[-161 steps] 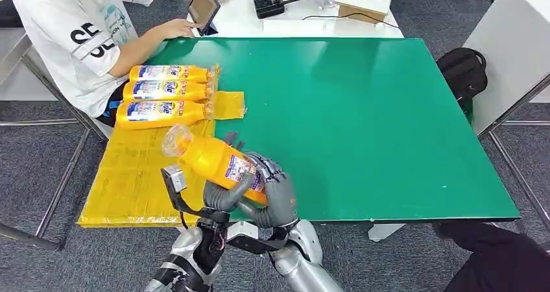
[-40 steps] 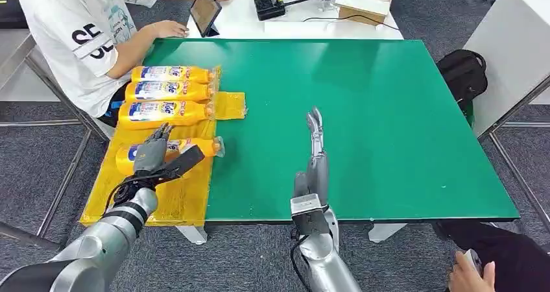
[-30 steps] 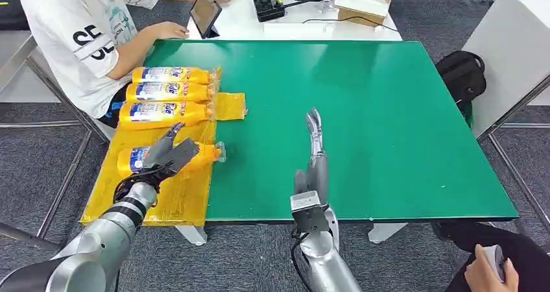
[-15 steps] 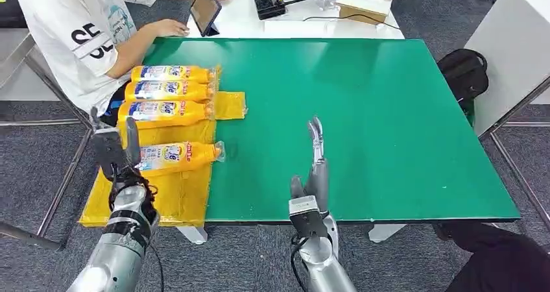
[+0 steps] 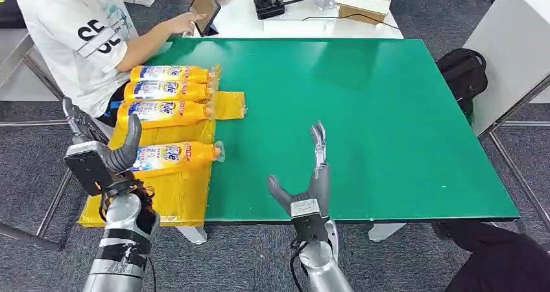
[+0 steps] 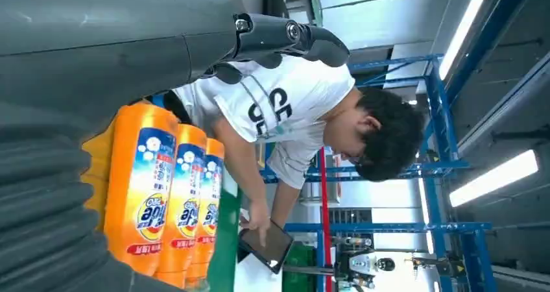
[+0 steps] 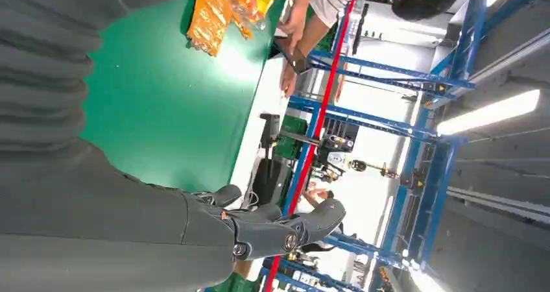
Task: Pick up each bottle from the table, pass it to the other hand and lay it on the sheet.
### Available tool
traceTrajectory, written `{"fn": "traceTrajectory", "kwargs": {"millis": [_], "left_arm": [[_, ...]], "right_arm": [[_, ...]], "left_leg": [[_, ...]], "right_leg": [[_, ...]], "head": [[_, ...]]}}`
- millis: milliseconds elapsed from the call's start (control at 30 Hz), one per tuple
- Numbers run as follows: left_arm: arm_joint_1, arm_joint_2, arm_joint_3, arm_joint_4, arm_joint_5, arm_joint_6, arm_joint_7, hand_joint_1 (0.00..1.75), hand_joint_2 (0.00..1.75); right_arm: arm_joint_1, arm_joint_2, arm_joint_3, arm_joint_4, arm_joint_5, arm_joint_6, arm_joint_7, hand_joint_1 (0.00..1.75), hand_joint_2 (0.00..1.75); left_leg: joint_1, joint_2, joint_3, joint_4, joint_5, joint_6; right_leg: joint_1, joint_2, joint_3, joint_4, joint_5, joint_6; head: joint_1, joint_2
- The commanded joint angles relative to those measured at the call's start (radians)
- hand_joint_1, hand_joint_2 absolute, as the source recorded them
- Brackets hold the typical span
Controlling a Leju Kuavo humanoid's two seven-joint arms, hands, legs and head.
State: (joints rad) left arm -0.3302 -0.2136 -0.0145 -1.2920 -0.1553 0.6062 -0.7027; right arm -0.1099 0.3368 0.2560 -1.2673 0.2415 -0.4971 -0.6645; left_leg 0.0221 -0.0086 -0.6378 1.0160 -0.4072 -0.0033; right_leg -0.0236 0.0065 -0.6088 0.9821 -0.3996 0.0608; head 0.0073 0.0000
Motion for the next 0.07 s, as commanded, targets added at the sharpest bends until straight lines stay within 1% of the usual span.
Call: {"fn": "traceTrajectory", "kwargs": {"millis": [33,67], "left_arm": [[0.123,-0.037,-0.043,-0.215,0.081,-0.037,0.005,0.00,1.75],[0.170,-0.069,-0.025,-0.249,0.111,-0.095,0.005,0.00,1.75]], "right_arm": [[0.049,-0.030,0.016,-0.074,-0.037,-0.036,-0.034,0.00,1.75],[0.077,-0.033,0.013,-0.104,-0.042,-0.040,-0.034,0.00,1.75]], "left_leg": [[0.000,0.001,0.005,0.000,-0.003,0.002],[0.000,0.001,0.003,0.000,-0.002,0.001]], "right_leg": [[0.001,0.000,0.004,-0.001,-0.002,-0.003],[0.001,0.000,0.003,-0.001,-0.002,-0.002]], "head": [[0.000,0.000],[0.000,0.000]]}}
